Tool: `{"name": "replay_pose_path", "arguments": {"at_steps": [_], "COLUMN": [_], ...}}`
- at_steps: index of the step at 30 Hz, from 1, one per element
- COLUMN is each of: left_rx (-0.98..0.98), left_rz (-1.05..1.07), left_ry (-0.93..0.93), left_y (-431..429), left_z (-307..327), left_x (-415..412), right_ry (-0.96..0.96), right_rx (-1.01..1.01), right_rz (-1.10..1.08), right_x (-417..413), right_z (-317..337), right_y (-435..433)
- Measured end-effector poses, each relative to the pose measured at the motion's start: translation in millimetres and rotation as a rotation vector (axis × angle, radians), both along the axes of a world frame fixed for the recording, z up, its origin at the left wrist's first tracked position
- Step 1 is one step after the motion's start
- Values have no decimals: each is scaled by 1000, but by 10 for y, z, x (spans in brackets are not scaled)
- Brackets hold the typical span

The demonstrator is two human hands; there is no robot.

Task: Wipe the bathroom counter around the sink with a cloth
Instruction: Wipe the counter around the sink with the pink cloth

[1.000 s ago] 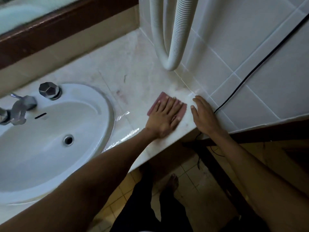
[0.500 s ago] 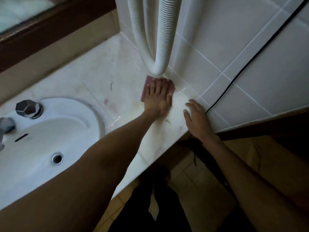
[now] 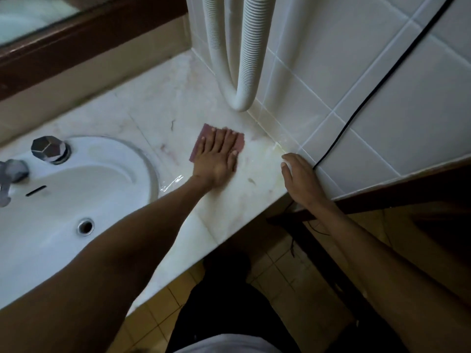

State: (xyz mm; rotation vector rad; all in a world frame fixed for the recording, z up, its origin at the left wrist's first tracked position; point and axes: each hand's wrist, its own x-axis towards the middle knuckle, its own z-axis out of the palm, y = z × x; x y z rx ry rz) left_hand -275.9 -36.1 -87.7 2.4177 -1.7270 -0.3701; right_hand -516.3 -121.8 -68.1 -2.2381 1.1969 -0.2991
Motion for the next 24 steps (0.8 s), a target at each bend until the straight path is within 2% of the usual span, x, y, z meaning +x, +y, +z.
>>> {"name": "replay_pose_path", "arguments": {"at_steps": [2, 8, 11, 14, 18, 21, 24], "left_rx": [8, 25, 36, 40, 50, 62, 37], "left_rz": [63, -215, -372, -431, -304, -62, 209], "left_ry": [63, 73, 31, 15, -83, -39, 37], "left_y": [-77, 408, 776, 1094, 1194, 860, 550], "left_z": [39, 33, 21, 22, 30, 24, 7], "left_x": [-345, -1204, -1103, -714, -169, -83, -355], "right_ry": [2, -22, -15, -16, -31, -82, -94], "right_rx": [42, 146, 141, 113, 81, 74, 68], "right_rz": [22, 1, 31, 36, 38, 37, 48], "right_x": [-33, -68, -63, 33, 228, 424, 614], "right_z": [22, 176, 159, 117, 72, 25, -30], "right_y": [-5, -42, -57, -65, -37, 5, 11]}}
